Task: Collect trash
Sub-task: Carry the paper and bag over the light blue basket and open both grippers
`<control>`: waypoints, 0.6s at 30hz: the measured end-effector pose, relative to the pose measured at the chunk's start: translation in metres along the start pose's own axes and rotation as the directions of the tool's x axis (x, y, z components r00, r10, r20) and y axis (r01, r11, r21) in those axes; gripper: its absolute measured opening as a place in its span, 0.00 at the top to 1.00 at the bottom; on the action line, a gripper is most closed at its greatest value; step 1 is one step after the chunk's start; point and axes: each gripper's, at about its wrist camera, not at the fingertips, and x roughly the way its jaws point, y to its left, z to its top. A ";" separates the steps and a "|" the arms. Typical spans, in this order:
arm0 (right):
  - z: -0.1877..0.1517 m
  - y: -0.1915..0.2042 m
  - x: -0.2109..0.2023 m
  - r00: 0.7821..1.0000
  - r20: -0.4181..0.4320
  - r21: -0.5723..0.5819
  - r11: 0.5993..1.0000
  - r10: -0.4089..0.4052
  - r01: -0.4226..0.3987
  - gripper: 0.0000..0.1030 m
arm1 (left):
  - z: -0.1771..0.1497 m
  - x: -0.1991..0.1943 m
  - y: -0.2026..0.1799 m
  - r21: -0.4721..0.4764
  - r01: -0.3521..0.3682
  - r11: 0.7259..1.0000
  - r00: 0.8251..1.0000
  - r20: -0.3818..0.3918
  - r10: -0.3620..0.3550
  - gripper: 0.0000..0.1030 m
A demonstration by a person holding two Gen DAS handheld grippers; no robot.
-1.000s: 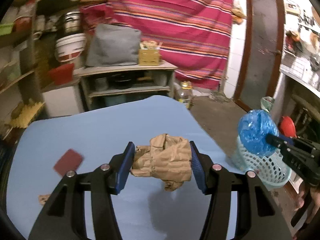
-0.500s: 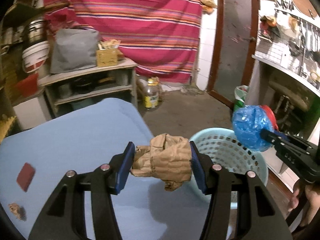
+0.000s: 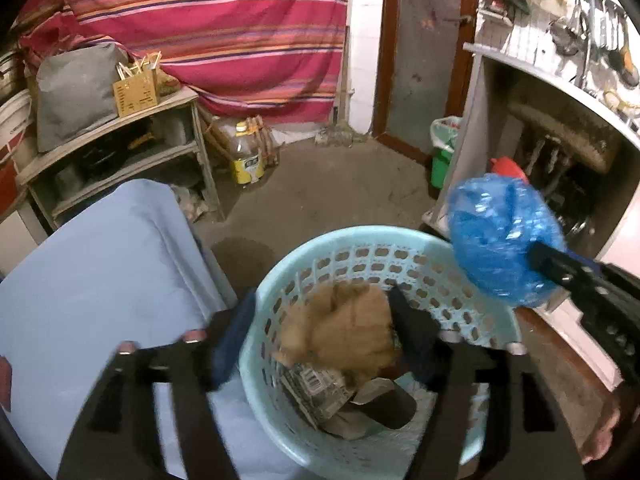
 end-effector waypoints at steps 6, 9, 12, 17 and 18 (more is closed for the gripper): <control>-0.001 -0.004 0.008 1.000 -0.021 0.011 1.000 -0.005 0.005 0.85 | -0.012 0.000 0.015 -0.019 -0.023 1.000 1.000 -0.008 0.023 0.24; -0.003 0.006 0.014 0.999 -0.038 -0.007 1.000 -0.004 0.004 0.85 | -0.015 -0.010 0.026 -0.036 -0.054 0.998 0.998 0.005 0.055 0.22; -0.004 0.020 0.020 0.999 -0.050 -0.029 1.000 0.001 -0.003 0.85 | -0.018 -0.023 0.036 -0.045 -0.077 0.996 0.997 0.024 0.078 0.15; -0.010 0.037 0.036 0.994 -0.109 -0.048 0.999 0.010 -0.016 0.43 | -0.022 -0.042 0.054 -0.052 -0.099 0.994 0.994 0.045 0.101 0.14; -0.012 0.040 0.039 0.993 -0.114 -0.049 0.999 0.012 -0.017 0.36 | -0.022 -0.045 0.058 -0.056 -0.104 0.993 0.993 0.048 0.107 0.14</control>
